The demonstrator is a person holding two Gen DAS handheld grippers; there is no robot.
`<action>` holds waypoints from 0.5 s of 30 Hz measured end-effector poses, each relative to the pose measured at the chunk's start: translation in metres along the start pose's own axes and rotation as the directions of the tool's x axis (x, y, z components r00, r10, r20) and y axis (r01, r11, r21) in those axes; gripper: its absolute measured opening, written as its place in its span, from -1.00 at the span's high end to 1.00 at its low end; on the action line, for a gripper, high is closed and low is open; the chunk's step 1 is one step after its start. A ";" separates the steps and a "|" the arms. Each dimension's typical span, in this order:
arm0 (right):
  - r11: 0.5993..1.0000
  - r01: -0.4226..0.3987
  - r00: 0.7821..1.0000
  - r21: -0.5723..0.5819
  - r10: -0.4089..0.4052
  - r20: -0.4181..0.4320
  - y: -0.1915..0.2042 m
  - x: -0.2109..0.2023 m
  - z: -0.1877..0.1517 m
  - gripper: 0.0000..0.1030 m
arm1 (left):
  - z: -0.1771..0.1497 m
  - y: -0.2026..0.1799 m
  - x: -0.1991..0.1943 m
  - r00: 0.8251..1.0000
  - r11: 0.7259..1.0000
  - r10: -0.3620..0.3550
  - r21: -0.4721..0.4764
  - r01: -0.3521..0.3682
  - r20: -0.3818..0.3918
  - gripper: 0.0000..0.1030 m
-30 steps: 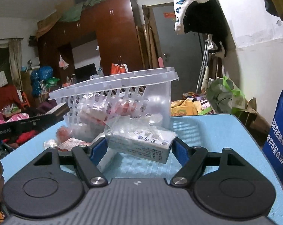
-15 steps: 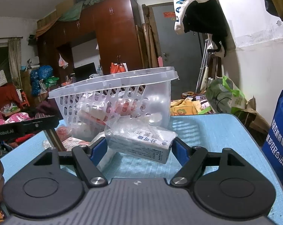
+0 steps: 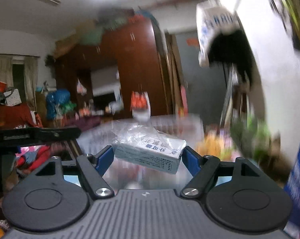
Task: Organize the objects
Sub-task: 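Lift the KENT pack and carton over the basket and release them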
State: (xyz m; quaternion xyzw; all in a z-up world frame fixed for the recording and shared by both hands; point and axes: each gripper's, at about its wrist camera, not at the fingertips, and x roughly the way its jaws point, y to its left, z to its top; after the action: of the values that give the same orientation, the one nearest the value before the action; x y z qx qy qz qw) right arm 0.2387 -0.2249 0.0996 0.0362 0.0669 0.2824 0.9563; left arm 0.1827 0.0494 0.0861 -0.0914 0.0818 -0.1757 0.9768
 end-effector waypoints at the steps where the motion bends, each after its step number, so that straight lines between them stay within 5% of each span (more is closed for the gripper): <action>1: 0.999 0.009 1.000 -0.035 -0.009 0.013 0.005 0.009 0.019 -0.51 | 0.018 -0.001 0.006 1.000 1.000 0.010 0.003 -0.010 0.006 0.22; 7: 0.984 0.055 0.989 -0.168 -0.077 -0.130 0.014 0.108 0.061 -0.53 | 0.072 0.032 0.077 0.990 0.989 0.113 -0.090 -0.121 -0.086 0.19; 9: 0.977 0.069 0.979 -0.201 -0.106 -0.176 0.018 0.128 0.053 -0.79 | 0.064 0.047 0.104 0.970 0.978 0.158 -0.107 -0.179 -0.184 -0.08; 10: 0.974 0.079 0.975 -0.214 -0.120 -0.186 0.021 0.128 0.050 -0.90 | 0.058 0.054 0.113 0.956 0.969 0.197 -0.105 -0.224 -0.217 -0.28; 12: 0.975 0.075 0.983 -0.210 -0.108 -0.151 0.024 0.113 0.046 -1.00 | 0.049 0.064 0.114 0.939 0.956 0.250 -0.093 -0.278 -0.235 -0.30; 15: 0.989 0.023 0.989 -0.143 -0.043 -0.141 0.022 0.081 0.038 -1.00 | 0.035 0.073 0.086 0.956 0.961 0.218 -0.129 -0.246 -0.196 -0.50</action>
State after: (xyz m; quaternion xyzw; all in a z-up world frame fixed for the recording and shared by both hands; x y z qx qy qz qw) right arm 0.3000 -0.1630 0.1312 -0.0529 0.1161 0.2724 0.9537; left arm 0.2933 0.0914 0.0941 -0.1389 0.1930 -0.0603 0.9694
